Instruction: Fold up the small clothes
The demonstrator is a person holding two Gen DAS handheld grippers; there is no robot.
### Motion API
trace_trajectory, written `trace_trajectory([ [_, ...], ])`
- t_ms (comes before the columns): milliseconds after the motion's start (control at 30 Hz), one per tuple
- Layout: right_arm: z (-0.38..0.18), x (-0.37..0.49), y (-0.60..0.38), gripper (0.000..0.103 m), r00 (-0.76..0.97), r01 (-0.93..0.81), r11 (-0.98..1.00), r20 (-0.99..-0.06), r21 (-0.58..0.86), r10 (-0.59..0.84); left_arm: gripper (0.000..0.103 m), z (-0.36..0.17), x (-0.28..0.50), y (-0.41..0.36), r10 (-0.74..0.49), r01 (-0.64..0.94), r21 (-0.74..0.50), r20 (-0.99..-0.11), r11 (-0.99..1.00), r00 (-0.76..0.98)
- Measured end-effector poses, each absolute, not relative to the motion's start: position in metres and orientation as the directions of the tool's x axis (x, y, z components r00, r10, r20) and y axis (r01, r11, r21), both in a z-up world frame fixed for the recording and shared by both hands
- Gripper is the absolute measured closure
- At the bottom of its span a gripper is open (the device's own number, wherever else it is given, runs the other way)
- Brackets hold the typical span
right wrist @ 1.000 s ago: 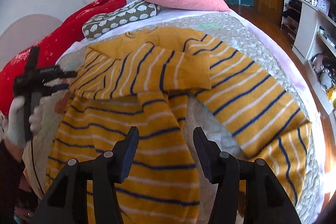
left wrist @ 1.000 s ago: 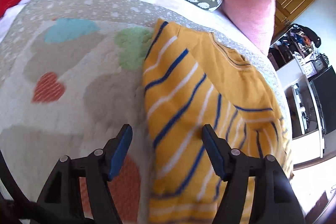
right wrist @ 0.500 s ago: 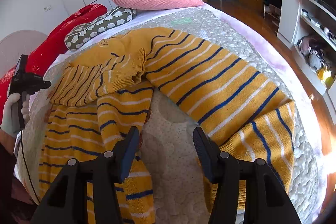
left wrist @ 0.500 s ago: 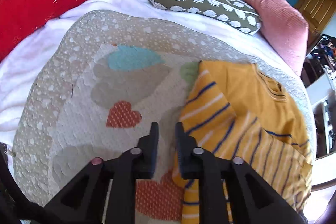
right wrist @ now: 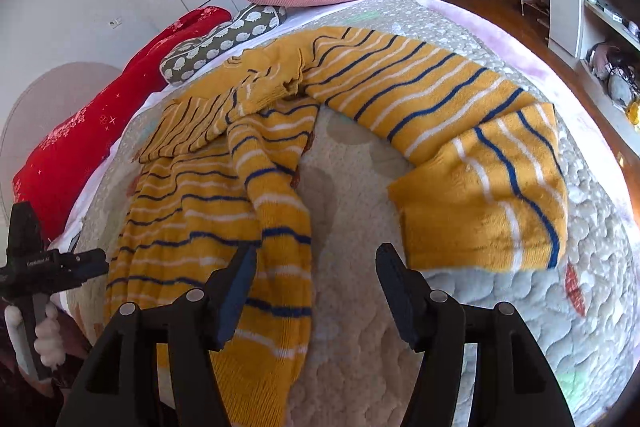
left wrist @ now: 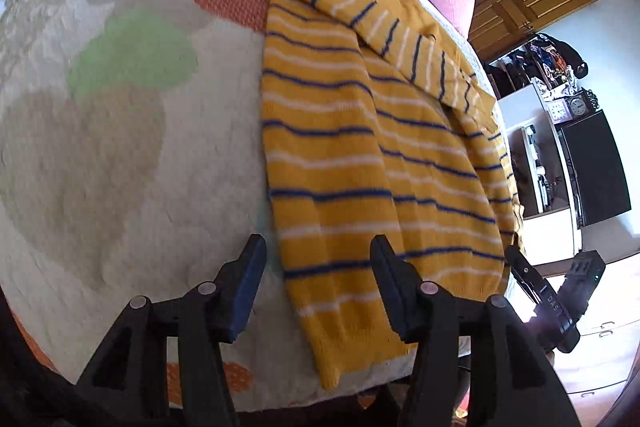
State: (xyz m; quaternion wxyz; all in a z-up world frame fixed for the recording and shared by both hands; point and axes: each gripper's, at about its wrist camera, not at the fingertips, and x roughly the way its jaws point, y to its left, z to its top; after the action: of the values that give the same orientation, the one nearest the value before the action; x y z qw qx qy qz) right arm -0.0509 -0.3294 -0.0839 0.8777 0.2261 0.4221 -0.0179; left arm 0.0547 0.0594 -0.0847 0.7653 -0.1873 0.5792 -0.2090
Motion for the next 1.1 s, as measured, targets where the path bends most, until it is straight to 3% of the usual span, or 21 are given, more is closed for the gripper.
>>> trace_trajectory([
  [100,-0.091,-0.062,-0.325,0.037,0.636,0.220,0.890,-0.750,0.400,0.180,0.036,-0.082,0.036,0.048,-0.545,0.116,-0.535,-0.789,0.837,0.285],
  [200,-0.098,-0.068,-0.320,0.035,0.635,0.216,0.887,-0.749,0.409,0.190,0.035,-0.088,0.028,0.036,-0.624,0.081,-0.626,-0.739,0.775,0.254],
  [233,-0.100,-0.068,-0.318,0.034,0.633,0.213,0.890,-0.751,0.403,0.188,0.044,-0.092,0.029,0.029,-0.631,0.072,-0.635,-0.738,0.769,0.239],
  [267,-0.101,-0.068,-0.314,0.034,0.634,0.211,0.897,-0.753,0.389,0.178,0.076,-0.096,0.029,0.022,-0.592,0.067,-0.596,-0.768,0.800,0.242],
  [300,-0.102,-0.067,-0.310,0.033,0.639,0.205,0.903,-0.750,0.378,0.169,0.092,-0.097,0.030,0.018,-0.540,0.071,-0.541,-0.804,0.838,0.249],
  [333,-0.103,-0.066,-0.307,0.035,0.644,0.199,0.908,-0.747,0.369,0.163,0.091,-0.098,0.032,0.017,-0.548,0.065,-0.550,-0.801,0.833,0.243],
  [367,-0.103,-0.063,-0.303,0.040,0.644,0.193,0.912,-0.748,0.362,0.161,0.091,-0.098,0.033,0.022,-0.558,0.046,-0.565,-0.794,0.824,0.241],
  [400,-0.103,-0.061,-0.300,0.073,0.640,0.178,0.912,-0.748,0.369,0.177,0.091,-0.093,0.035,0.027,-0.551,0.037,-0.560,-0.797,0.828,0.247],
  [433,-0.104,-0.057,-0.297,0.096,0.619,0.157,0.901,-0.751,0.403,0.228,0.091,-0.085,0.035,0.032,-0.527,0.041,-0.537,-0.806,0.843,0.270],
  [667,-0.071,-0.069,-0.279,0.096,0.620,0.049,0.817,-0.659,0.574,0.425,0.091,-0.028,0.014,0.071,-0.399,0.080,-0.402,-0.826,0.912,0.398],
  [867,-0.105,-0.077,-0.261,0.093,0.533,0.087,0.869,-0.760,0.487,0.372,0.090,-0.068,0.002,0.084,-0.298,0.031,-0.307,-0.888,0.951,0.351],
  [967,-0.090,-0.074,-0.273,0.082,0.564,0.093,0.868,-0.744,0.488,0.358,0.089,-0.065,-0.007,0.100,-0.321,0.021,-0.341,-0.863,0.940,0.391],
  [1067,-0.051,-0.055,-0.290,0.074,0.664,0.109,0.923,-0.718,0.370,0.210,0.084,-0.048,-0.022,0.120,-0.312,0.001,-0.355,-0.822,0.935,0.476],
  [1100,-0.041,-0.044,-0.295,0.066,0.687,0.116,0.932,-0.705,0.344,0.175,0.082,-0.044,-0.023,0.123,-0.305,-0.008,-0.356,-0.813,0.935,0.496],
])
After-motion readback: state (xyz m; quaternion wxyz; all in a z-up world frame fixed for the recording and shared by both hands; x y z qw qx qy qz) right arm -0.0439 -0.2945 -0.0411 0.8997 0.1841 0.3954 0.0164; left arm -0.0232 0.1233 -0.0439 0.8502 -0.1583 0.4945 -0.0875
